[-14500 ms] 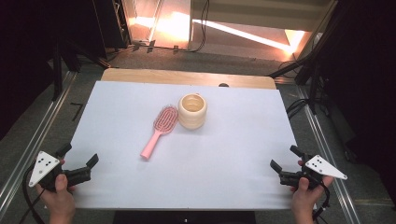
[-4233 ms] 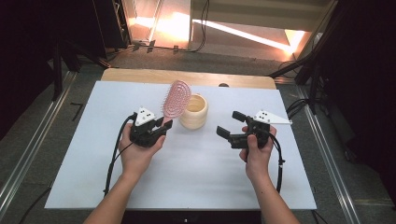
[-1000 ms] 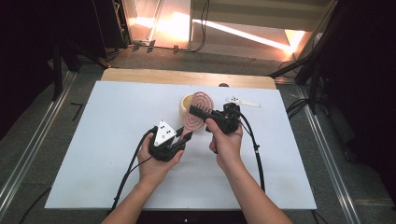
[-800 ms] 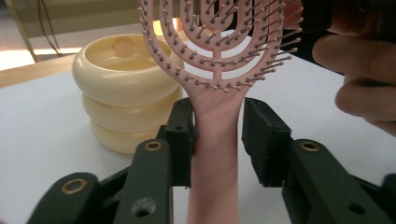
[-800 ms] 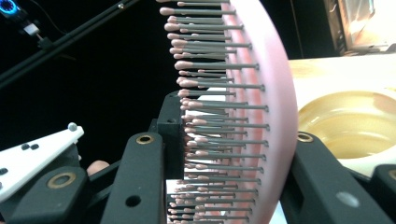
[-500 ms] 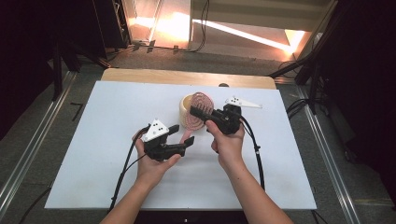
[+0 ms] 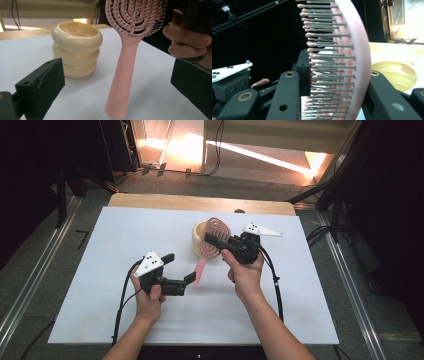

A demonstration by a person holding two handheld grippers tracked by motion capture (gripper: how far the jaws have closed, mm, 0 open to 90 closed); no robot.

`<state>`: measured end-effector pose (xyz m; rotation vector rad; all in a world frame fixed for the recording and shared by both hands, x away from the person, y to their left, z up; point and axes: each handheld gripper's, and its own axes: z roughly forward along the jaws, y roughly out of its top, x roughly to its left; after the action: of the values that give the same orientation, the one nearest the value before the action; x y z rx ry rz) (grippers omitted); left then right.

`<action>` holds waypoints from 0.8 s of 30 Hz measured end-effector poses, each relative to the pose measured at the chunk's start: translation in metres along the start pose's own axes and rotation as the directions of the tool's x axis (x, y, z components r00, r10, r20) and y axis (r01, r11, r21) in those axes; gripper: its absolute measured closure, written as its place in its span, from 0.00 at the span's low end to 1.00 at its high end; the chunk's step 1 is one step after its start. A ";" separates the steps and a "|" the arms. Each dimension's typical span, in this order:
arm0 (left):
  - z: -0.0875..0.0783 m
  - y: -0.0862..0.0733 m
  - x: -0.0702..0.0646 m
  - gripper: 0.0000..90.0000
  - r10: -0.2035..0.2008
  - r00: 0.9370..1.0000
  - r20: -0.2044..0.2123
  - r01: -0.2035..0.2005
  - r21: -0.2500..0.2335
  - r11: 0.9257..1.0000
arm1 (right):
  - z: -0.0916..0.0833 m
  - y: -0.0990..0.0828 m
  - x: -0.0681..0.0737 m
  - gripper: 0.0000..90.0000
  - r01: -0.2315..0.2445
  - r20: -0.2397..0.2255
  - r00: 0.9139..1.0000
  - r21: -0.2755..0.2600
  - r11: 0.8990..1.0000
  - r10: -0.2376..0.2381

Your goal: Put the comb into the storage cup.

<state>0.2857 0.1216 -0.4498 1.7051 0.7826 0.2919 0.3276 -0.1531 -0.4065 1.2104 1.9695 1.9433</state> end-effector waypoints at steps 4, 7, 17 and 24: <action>-0.011 -0.003 0.005 0.00 0.012 1.000 -0.028 -0.013 -0.016 1.000 | -0.001 0.001 0.001 0.69 0.029 0.001 1.000 -0.007 1.000 -0.029; -0.014 -0.005 0.008 0.00 0.012 0.999 -0.033 -0.013 -0.020 1.000 | -0.001 0.002 0.002 0.69 0.035 -0.003 0.999 -0.007 0.999 -0.035; -0.037 -0.018 0.023 0.00 0.010 0.995 -0.096 -0.013 -0.028 1.000 | -0.001 0.004 0.000 0.69 0.046 0.000 0.999 -0.016 0.999 -0.046; -0.051 -0.022 0.032 0.00 0.023 0.992 -0.127 -0.026 -0.028 0.999 | -0.002 0.006 0.000 0.69 0.054 -0.002 0.999 -0.021 0.998 -0.054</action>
<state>0.2728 0.1838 -0.4620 1.6820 0.8464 0.4295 0.3289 -0.1550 -0.4010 1.1384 1.9564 1.9360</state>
